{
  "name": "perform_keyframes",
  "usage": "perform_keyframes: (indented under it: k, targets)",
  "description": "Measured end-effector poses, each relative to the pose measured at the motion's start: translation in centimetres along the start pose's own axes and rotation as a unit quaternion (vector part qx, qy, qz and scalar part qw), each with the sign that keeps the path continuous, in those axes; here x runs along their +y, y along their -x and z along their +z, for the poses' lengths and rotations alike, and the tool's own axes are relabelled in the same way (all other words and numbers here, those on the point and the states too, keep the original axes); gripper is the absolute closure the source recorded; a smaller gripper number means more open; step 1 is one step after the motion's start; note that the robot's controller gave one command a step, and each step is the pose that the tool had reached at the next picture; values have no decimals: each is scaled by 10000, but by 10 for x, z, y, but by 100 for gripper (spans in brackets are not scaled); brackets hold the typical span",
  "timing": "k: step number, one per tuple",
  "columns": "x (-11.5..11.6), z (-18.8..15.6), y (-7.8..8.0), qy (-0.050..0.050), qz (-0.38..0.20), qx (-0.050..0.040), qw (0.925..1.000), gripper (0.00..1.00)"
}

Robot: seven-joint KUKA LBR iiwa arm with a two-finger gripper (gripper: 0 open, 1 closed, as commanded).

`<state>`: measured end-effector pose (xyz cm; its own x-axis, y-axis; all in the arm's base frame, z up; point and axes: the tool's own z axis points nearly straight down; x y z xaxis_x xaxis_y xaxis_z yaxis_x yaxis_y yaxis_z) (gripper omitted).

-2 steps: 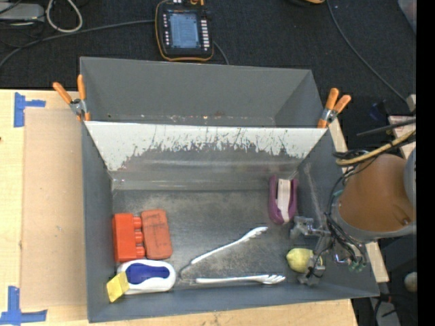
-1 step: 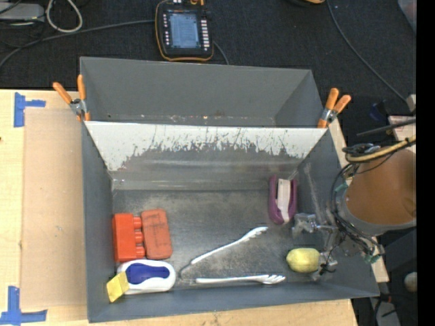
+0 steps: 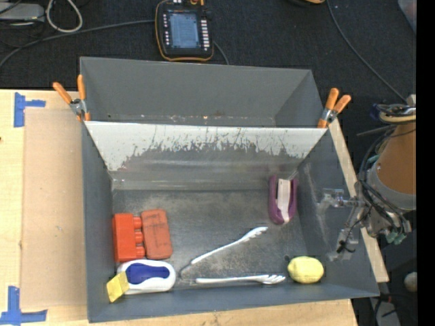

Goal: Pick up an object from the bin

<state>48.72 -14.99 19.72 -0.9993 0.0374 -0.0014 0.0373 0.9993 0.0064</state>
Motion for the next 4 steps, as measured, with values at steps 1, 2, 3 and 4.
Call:
perform_keyframes:
  k: [1, 2, 3, 4]
  targets:
    - [5, 86, -4, 6, -636, 2, 9980, 0]
    - [5, 112, -6, 13, -697, 49, 9976, 0]
    - [43, 122, 3, 17, -1375, 30, 9905, 0]
    - [2, 119, -8, 42, -58, 28, 10000, 100]
